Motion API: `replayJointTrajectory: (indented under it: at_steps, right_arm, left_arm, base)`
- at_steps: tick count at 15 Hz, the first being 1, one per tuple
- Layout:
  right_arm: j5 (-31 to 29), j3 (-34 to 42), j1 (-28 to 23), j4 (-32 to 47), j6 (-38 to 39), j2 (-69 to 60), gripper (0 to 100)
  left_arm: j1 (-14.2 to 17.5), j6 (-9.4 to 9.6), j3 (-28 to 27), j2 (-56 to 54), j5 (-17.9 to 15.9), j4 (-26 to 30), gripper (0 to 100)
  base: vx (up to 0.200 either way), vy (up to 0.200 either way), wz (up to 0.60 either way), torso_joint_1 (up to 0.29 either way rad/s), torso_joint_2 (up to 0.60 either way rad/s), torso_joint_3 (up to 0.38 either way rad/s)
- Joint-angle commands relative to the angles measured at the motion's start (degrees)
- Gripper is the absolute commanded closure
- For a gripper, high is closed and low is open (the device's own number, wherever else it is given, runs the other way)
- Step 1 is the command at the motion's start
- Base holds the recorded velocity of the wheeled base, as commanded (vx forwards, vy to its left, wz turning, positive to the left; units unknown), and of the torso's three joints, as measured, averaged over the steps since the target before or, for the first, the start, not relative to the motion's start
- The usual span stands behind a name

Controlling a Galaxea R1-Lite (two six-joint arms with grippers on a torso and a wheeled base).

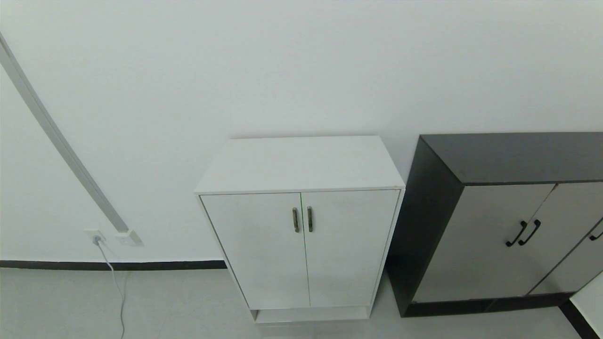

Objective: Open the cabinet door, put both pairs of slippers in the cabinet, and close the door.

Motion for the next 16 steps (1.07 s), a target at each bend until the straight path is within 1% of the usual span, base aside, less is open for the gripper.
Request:
replayJointTrajectory:
  at_steps: [1,2,4,7,9,16]
  right_arm:
    - [-0.2,0.1,-0.1,0.0,0.2,-1.0,100]
    - [-0.6,0.1,-0.1,0.0,1.0,-1.0,100]
    - [-3.4,0.1,-0.2,-0.3,3.7,-1.0,100]
    - [-6.4,0.1,-0.2,-0.5,4.8,-1.1,100]
    - [-6.4,0.1,-0.2,-0.5,4.9,-1.1,100]
    - [-6.4,0.1,-0.2,-0.5,4.8,-1.1,100]
  left_arm:
    - [0.0,-0.02,-0.1,0.0,0.0,0.0,100]
    - [0.0,-0.02,-0.1,0.1,0.0,0.0,100]
    - [0.0,-0.02,-0.1,0.0,0.0,0.0,100]
    - [0.0,-0.02,-0.1,0.0,0.0,0.0,100]
    - [0.0,0.25,0.0,0.1,0.0,0.0,100]
    - [0.0,0.25,-0.1,0.0,0.0,0.0,100]
  base:
    - [0.0,0.0,0.0,0.0,0.0,0.0]
    - [0.0,0.0,0.0,0.0,0.0,0.0]
    - [0.0,0.0,0.0,0.0,0.0,0.0]
    - [0.0,0.0,0.0,0.0,0.0,0.0]
    - [0.0,0.0,0.0,0.0,0.0,0.0]
    - [0.0,0.0,0.0,0.0,0.0,0.0]
